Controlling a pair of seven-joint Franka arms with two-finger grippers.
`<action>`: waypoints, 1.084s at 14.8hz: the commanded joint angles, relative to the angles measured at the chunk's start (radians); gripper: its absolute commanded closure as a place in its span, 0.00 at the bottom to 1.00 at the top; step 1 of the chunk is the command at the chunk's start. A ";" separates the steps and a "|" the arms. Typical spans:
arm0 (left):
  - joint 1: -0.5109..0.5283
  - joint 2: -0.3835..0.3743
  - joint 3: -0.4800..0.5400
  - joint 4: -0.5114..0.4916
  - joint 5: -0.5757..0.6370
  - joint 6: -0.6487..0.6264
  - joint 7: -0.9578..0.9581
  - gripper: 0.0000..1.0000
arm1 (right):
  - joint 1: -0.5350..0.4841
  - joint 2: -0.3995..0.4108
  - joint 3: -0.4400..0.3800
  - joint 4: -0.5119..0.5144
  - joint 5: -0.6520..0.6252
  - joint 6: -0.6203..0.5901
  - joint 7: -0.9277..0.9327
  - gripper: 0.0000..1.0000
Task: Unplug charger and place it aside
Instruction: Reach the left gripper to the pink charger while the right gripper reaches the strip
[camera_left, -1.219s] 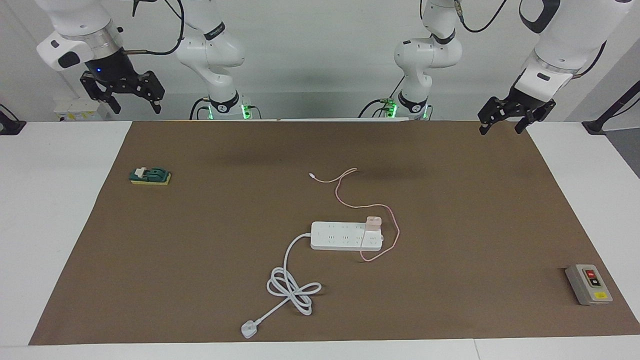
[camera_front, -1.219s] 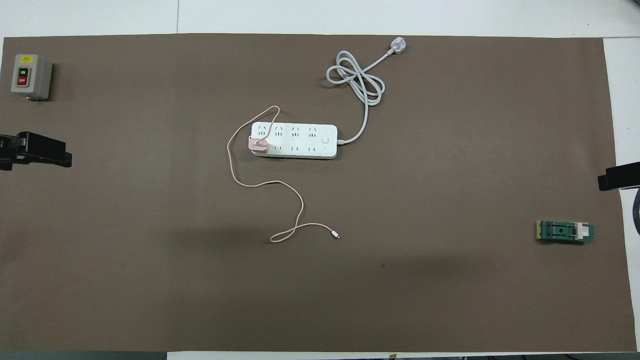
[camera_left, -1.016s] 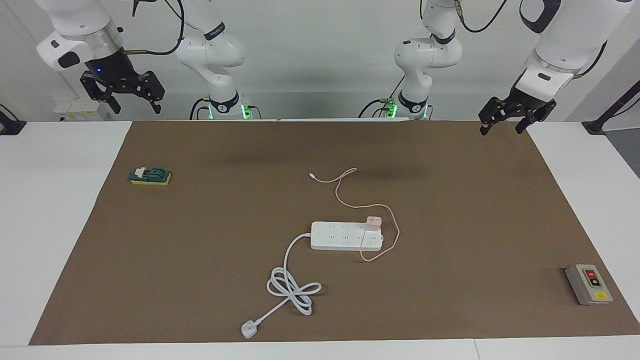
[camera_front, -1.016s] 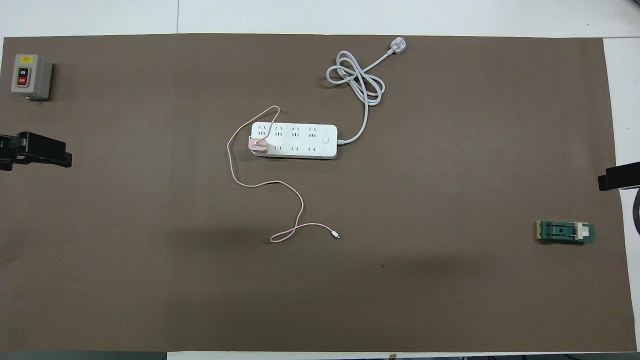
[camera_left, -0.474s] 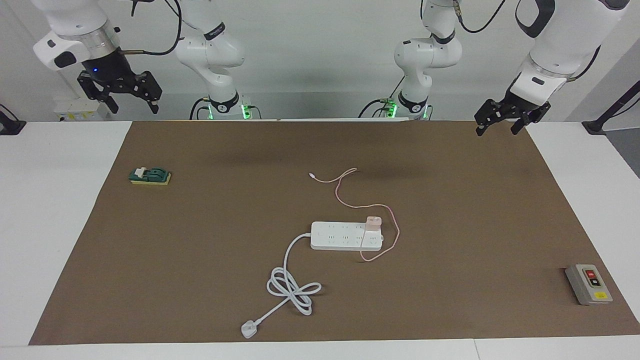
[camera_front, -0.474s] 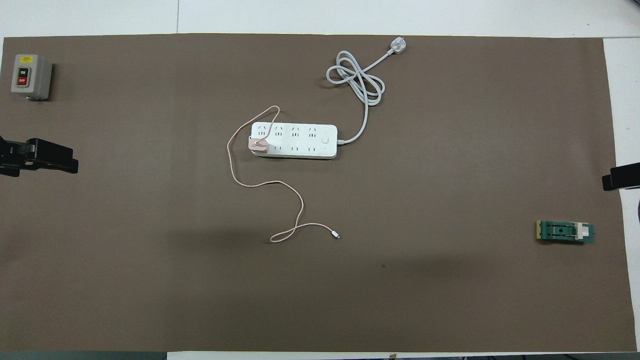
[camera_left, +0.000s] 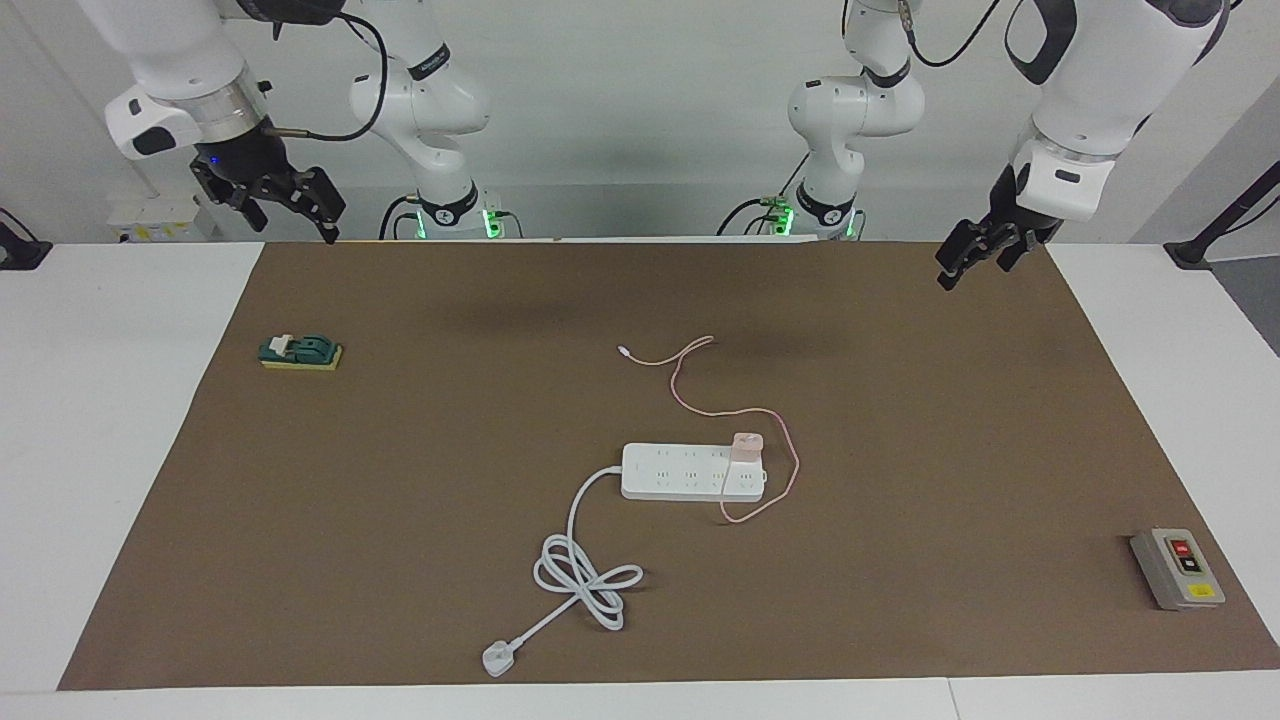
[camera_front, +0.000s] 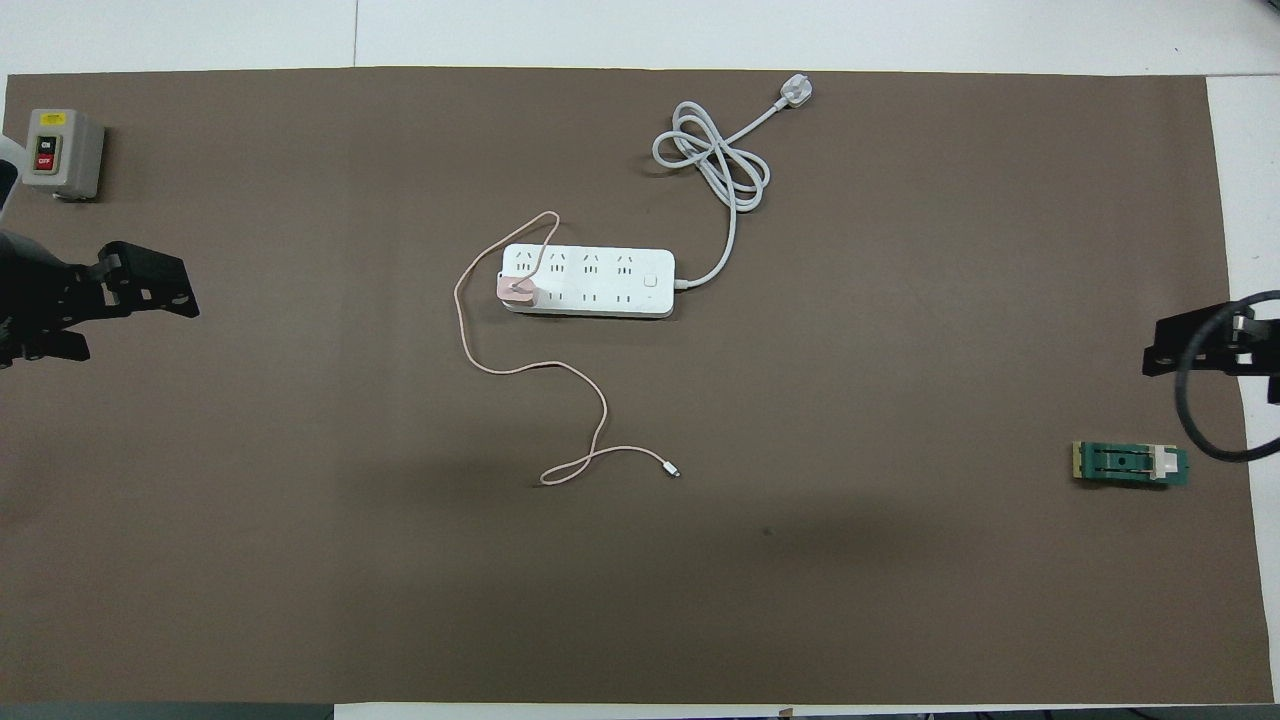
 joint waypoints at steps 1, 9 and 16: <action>-0.037 -0.021 0.010 -0.067 0.014 0.106 -0.203 0.00 | 0.027 -0.003 0.003 -0.040 0.059 0.034 0.181 0.00; -0.130 0.192 0.011 0.033 0.067 0.234 -0.962 0.00 | 0.190 0.150 0.003 -0.046 0.230 0.194 0.770 0.00; -0.205 0.357 0.010 0.114 -0.020 0.277 -1.361 0.01 | 0.324 0.336 0.003 -0.044 0.395 0.502 1.190 0.00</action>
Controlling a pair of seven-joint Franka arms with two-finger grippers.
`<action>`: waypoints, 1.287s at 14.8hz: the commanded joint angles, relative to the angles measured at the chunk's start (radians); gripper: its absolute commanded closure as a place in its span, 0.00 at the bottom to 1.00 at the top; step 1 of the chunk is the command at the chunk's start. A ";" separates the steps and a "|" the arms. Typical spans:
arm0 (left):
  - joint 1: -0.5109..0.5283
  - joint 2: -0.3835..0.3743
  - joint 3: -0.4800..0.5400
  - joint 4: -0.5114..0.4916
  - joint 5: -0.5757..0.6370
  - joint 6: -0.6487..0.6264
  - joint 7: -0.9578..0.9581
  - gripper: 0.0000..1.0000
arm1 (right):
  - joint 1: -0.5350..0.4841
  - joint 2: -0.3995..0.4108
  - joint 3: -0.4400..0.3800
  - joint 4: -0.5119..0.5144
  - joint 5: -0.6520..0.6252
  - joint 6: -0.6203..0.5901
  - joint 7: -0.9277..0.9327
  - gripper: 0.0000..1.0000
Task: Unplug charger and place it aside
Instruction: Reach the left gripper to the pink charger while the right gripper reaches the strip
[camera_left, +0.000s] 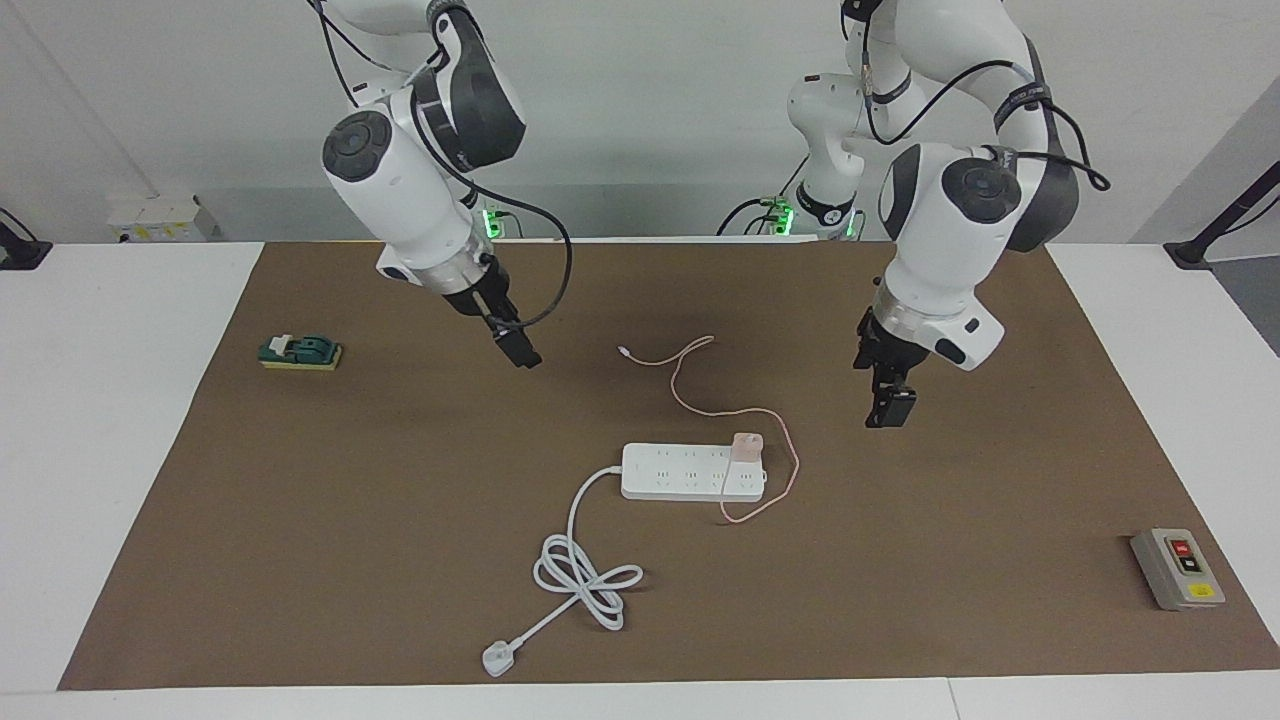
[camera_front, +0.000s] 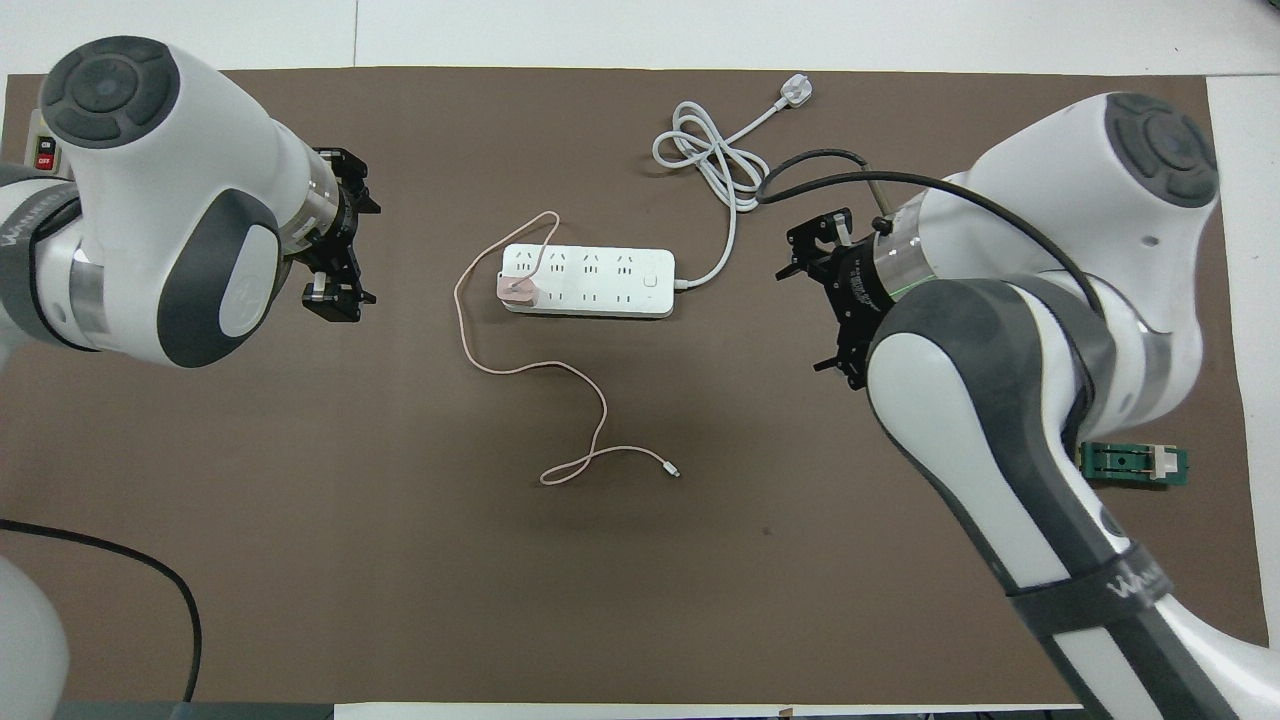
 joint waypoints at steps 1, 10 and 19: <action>-0.039 0.045 0.015 0.034 -0.051 0.005 -0.060 0.01 | 0.031 0.063 -0.004 0.005 0.081 0.109 0.117 0.00; -0.119 0.196 0.021 0.124 -0.041 0.033 -0.139 0.01 | 0.140 0.295 -0.004 0.085 0.187 0.390 0.323 0.00; -0.149 0.198 0.021 0.069 -0.037 0.111 -0.139 0.01 | 0.137 0.424 -0.002 0.157 0.210 0.406 0.254 0.00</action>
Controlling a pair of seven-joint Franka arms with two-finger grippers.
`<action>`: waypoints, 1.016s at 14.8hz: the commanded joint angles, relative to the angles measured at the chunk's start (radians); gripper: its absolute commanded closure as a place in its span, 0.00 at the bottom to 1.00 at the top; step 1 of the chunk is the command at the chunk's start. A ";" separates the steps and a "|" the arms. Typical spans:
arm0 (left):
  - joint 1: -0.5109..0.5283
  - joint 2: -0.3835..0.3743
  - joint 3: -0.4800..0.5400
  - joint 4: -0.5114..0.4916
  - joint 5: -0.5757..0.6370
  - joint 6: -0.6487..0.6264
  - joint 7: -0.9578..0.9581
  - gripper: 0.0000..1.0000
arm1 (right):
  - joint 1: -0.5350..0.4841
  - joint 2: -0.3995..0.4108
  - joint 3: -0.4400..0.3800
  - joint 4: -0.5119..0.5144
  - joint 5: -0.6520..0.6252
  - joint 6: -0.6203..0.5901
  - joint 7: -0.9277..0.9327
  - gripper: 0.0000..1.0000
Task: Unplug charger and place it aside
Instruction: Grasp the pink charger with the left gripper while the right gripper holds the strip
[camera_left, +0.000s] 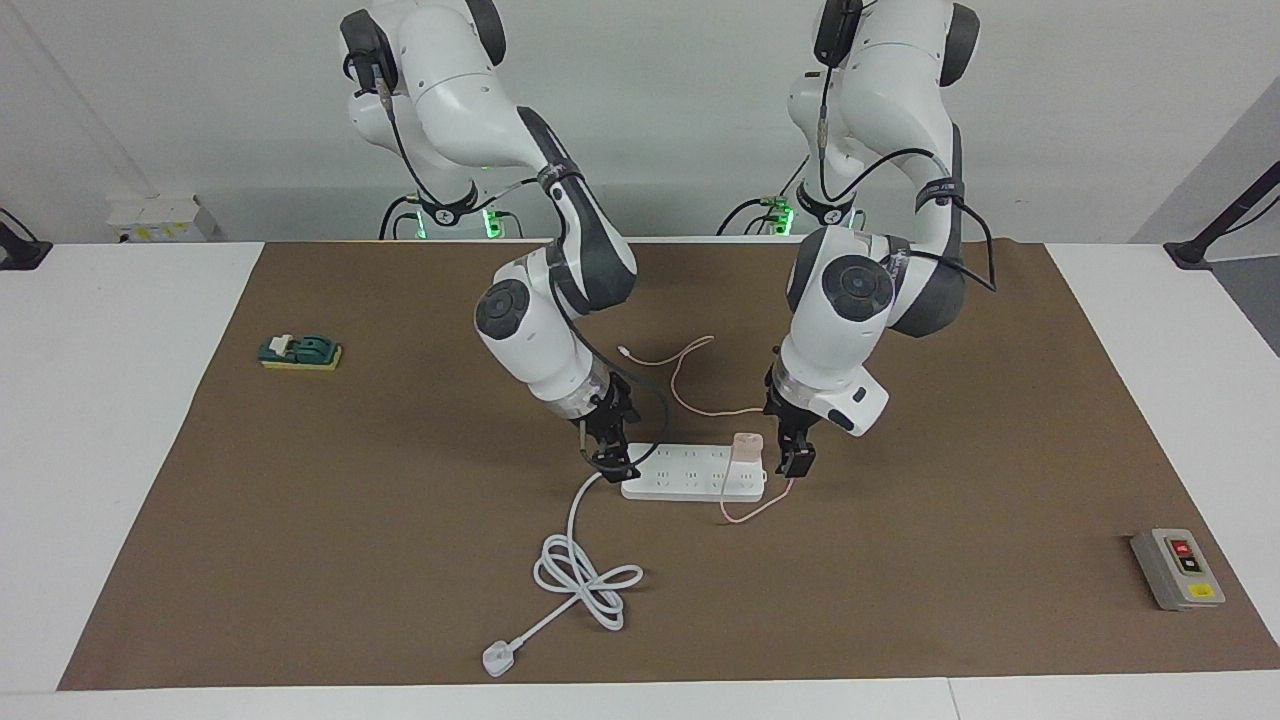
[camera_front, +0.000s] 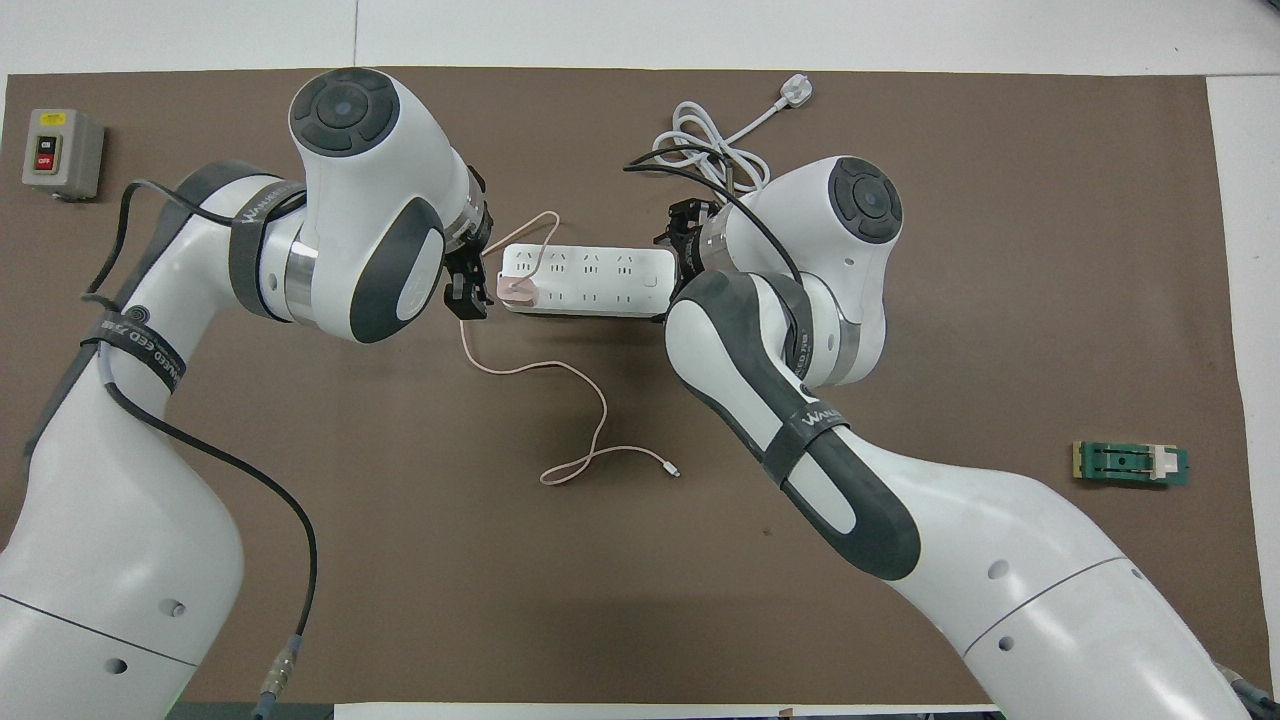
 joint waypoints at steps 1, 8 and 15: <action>-0.032 -0.001 0.014 -0.035 0.000 0.045 -0.012 0.02 | -0.005 0.038 0.003 0.031 0.026 -0.002 -0.063 0.00; -0.057 0.019 0.015 -0.035 0.035 0.048 -0.065 0.02 | 0.000 0.101 0.008 0.081 0.066 -0.007 -0.124 0.00; -0.057 0.021 0.015 -0.064 0.043 0.075 -0.065 0.03 | -0.002 0.116 0.006 0.112 0.061 -0.022 -0.147 0.00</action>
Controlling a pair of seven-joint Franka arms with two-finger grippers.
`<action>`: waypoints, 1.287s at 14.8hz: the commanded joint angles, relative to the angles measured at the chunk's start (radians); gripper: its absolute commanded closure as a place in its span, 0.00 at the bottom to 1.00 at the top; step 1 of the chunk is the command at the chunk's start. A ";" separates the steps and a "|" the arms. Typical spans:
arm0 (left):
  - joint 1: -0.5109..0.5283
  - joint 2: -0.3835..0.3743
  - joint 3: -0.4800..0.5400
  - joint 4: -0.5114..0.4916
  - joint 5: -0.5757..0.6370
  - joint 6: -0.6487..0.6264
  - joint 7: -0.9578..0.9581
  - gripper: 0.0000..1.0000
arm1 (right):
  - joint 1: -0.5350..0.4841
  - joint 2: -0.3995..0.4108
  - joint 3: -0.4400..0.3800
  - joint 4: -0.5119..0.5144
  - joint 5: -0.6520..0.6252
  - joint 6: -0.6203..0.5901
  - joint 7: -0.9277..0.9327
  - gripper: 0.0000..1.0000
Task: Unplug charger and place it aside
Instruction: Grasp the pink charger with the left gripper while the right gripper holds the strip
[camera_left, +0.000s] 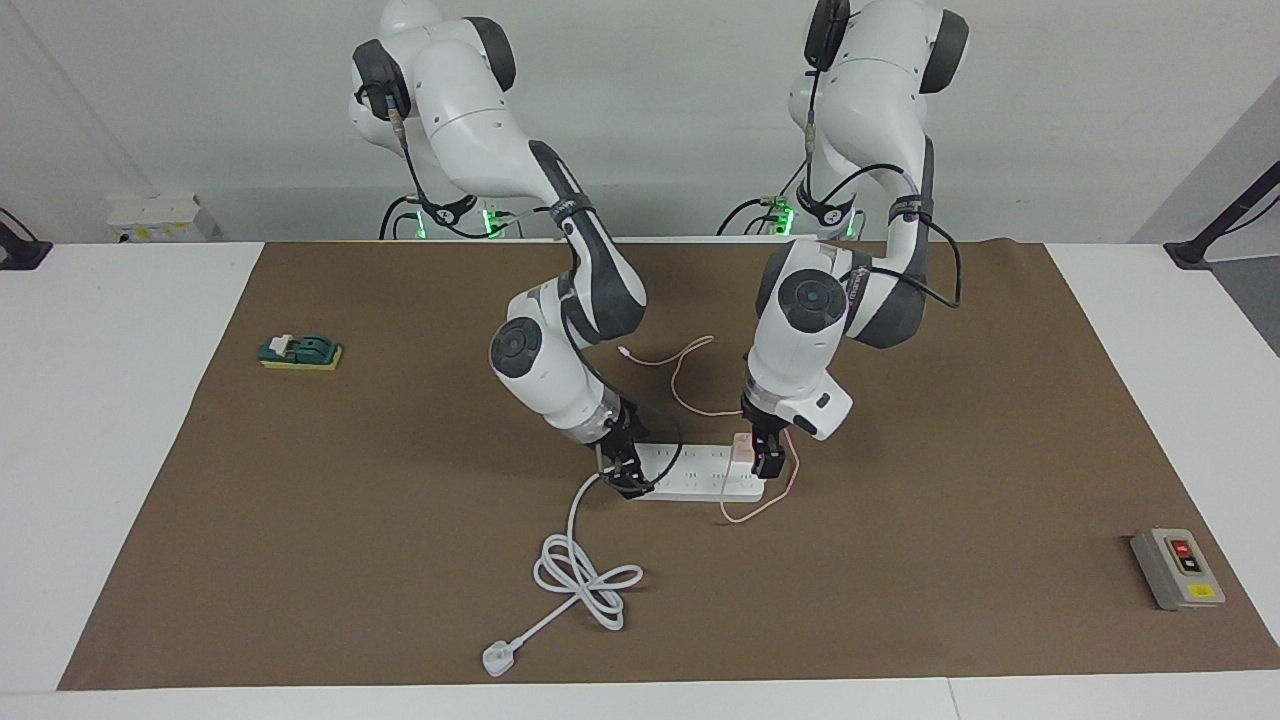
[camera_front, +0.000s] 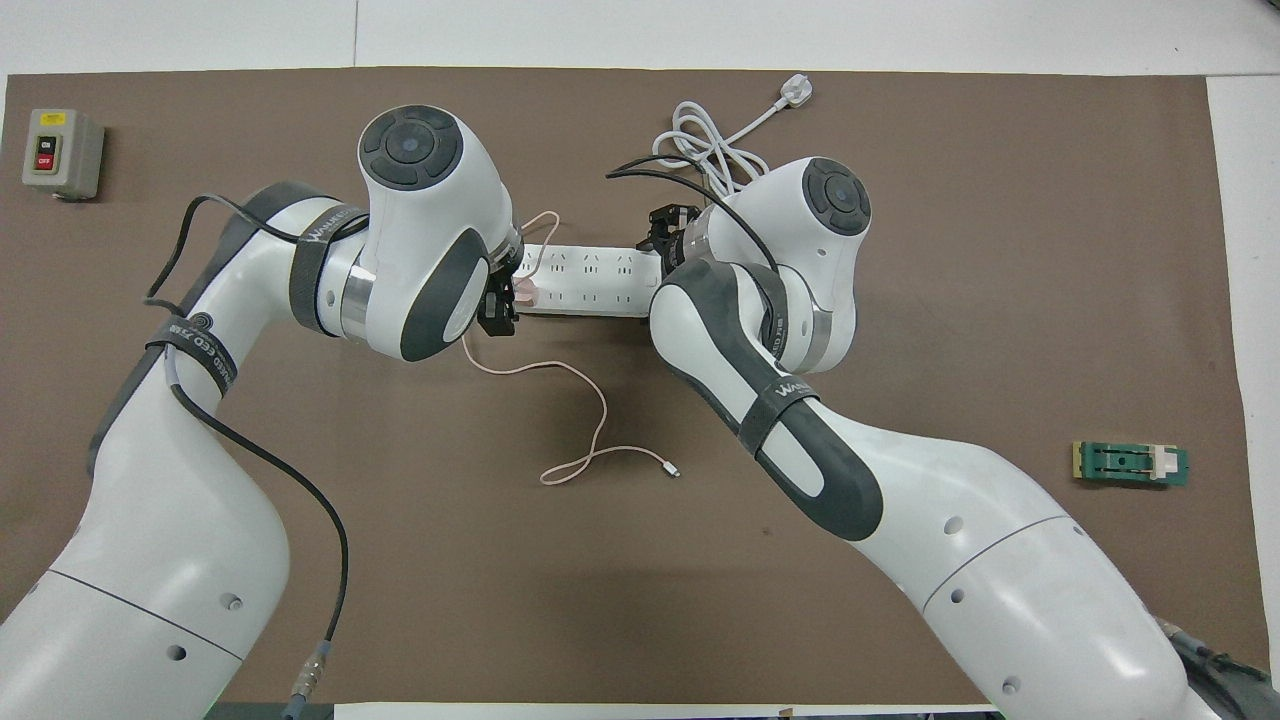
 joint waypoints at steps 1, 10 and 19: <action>-0.012 -0.006 0.012 -0.035 0.019 0.040 -0.019 0.03 | -0.004 0.017 0.000 0.029 0.013 -0.006 -0.048 0.00; -0.029 -0.007 0.012 -0.059 0.020 0.071 -0.020 0.11 | -0.002 0.049 0.001 0.028 0.016 0.038 -0.077 0.00; -0.040 -0.015 0.016 -0.081 0.046 0.079 -0.046 0.34 | 0.036 0.055 0.003 -0.009 0.032 0.147 -0.083 1.00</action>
